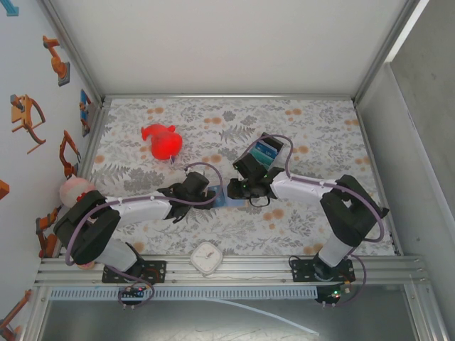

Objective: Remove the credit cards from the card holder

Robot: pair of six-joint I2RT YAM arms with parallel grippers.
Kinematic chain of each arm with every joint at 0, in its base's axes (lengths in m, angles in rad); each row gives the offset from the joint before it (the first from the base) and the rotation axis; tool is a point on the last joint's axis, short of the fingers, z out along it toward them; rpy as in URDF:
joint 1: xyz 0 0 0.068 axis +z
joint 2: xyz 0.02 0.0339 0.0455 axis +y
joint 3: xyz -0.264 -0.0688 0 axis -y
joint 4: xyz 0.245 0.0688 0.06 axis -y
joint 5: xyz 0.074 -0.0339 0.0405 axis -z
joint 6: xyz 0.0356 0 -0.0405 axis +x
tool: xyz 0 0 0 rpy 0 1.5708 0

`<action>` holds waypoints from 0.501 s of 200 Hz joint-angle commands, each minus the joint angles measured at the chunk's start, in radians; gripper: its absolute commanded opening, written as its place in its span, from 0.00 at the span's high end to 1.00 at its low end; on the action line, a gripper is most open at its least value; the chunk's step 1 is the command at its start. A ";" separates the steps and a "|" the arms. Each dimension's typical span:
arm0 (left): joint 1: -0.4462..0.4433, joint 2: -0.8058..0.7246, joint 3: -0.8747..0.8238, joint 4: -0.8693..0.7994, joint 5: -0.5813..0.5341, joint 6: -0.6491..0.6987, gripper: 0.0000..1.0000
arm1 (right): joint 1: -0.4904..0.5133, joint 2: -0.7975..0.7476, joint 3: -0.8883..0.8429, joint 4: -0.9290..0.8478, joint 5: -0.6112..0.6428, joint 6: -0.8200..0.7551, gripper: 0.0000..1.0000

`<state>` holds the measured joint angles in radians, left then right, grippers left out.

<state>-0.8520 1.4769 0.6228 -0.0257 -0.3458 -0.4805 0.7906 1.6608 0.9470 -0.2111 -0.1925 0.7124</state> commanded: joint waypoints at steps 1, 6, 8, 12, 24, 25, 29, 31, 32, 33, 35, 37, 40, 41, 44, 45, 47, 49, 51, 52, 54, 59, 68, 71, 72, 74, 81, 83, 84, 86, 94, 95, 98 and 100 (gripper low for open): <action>0.002 0.010 0.012 0.008 0.010 0.006 0.03 | -0.008 0.018 0.036 0.028 -0.029 0.021 0.81; 0.004 0.012 0.011 0.010 0.011 0.007 0.03 | -0.010 0.023 0.036 0.031 -0.033 0.022 0.81; 0.003 0.012 0.011 0.010 0.011 0.007 0.03 | -0.010 0.023 0.035 0.032 -0.034 0.021 0.80; 0.003 0.015 0.010 0.009 0.011 0.006 0.03 | -0.011 0.026 0.036 0.036 -0.038 0.024 0.81; 0.005 0.021 0.008 0.007 0.012 0.007 0.03 | -0.017 0.036 0.036 0.052 -0.057 0.030 0.81; 0.005 0.020 0.008 0.007 0.012 0.007 0.03 | -0.017 0.038 0.036 0.054 -0.059 0.031 0.80; 0.005 0.023 0.008 0.006 0.011 0.007 0.03 | -0.019 0.041 0.034 0.062 -0.066 0.035 0.81; 0.005 0.024 0.009 0.005 0.011 0.007 0.03 | -0.020 0.042 0.034 0.065 -0.071 0.037 0.81; 0.005 0.024 0.009 0.005 0.011 0.007 0.03 | -0.020 0.042 0.034 0.068 -0.073 0.038 0.81; 0.005 0.025 0.010 0.005 0.012 0.007 0.03 | -0.020 0.043 0.034 0.070 -0.074 0.039 0.81; 0.005 0.026 0.010 0.003 0.011 0.007 0.03 | -0.022 0.045 0.033 0.074 -0.079 0.040 0.81; 0.005 0.027 0.010 0.003 0.010 0.007 0.03 | -0.023 0.047 0.033 0.079 -0.082 0.042 0.80; 0.005 0.028 0.010 0.001 0.010 0.007 0.03 | -0.024 0.048 0.032 0.086 -0.088 0.045 0.80; 0.005 0.029 0.011 0.000 0.010 0.007 0.03 | -0.025 0.050 0.032 0.088 -0.090 0.045 0.81; 0.005 0.031 0.012 -0.002 0.009 0.007 0.03 | -0.025 0.052 0.031 0.093 -0.095 0.048 0.81; 0.005 0.031 0.012 -0.003 0.009 0.007 0.03 | -0.026 0.053 0.031 0.095 -0.096 0.048 0.81; 0.005 0.032 0.012 -0.006 0.008 0.007 0.03 | -0.026 0.054 0.030 0.098 -0.099 0.050 0.81; 0.005 0.032 0.012 -0.007 0.007 0.006 0.03 | -0.027 0.055 0.031 0.100 -0.101 0.050 0.81; 0.005 0.033 0.012 -0.009 0.007 0.006 0.03 | -0.027 0.054 0.032 0.101 -0.103 0.052 0.81; 0.005 0.033 0.012 -0.010 0.007 0.006 0.03 | -0.027 0.056 0.032 0.103 -0.103 0.053 0.81; 0.005 0.034 0.011 -0.012 0.007 0.005 0.03 | -0.028 0.057 0.031 0.103 -0.104 0.053 0.81; 0.005 0.036 0.011 -0.017 0.004 0.006 0.03 | -0.028 0.059 0.031 0.106 -0.107 0.053 0.81; 0.005 0.037 0.012 -0.024 0.001 0.004 0.03 | -0.029 0.064 0.033 0.108 -0.109 0.054 0.81; 0.005 0.037 0.012 -0.025 0.001 0.003 0.03 | -0.028 0.065 0.033 0.110 -0.109 0.054 0.82; 0.005 0.038 0.011 -0.025 0.001 0.003 0.03 | -0.028 0.065 0.033 0.111 -0.110 0.053 0.82; 0.005 0.037 0.012 -0.026 0.001 0.003 0.03 | -0.028 0.067 0.033 0.111 -0.112 0.054 0.82; 0.005 0.039 0.010 -0.028 0.000 0.003 0.03 | -0.028 0.070 0.035 0.116 -0.115 0.056 0.82; 0.005 0.038 0.010 -0.030 0.000 0.004 0.03 | -0.028 0.072 0.035 0.118 -0.117 0.056 0.83; 0.005 0.038 0.011 -0.029 -0.001 0.004 0.03 | -0.028 0.072 0.035 0.118 -0.118 0.056 0.83; 0.005 0.039 0.010 -0.031 -0.001 0.003 0.03 | -0.028 0.074 0.035 0.120 -0.119 0.056 0.83; 0.005 0.040 0.011 -0.032 -0.001 0.003 0.03 | -0.028 0.081 0.034 0.128 -0.125 0.059 0.84; 0.005 0.039 0.011 -0.033 -0.001 0.002 0.03 | -0.028 0.082 0.034 0.128 -0.126 0.058 0.84; 0.005 0.041 0.010 -0.033 0.000 0.002 0.03 | -0.028 0.084 0.035 0.131 -0.128 0.059 0.85; 0.005 0.040 0.010 -0.034 0.000 0.002 0.03 | -0.028 0.086 0.035 0.131 -0.129 0.059 0.85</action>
<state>-0.8501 1.5013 0.6228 -0.0200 -0.3431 -0.4808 0.7662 1.7214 0.9512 -0.1173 -0.2893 0.7517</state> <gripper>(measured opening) 0.967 0.163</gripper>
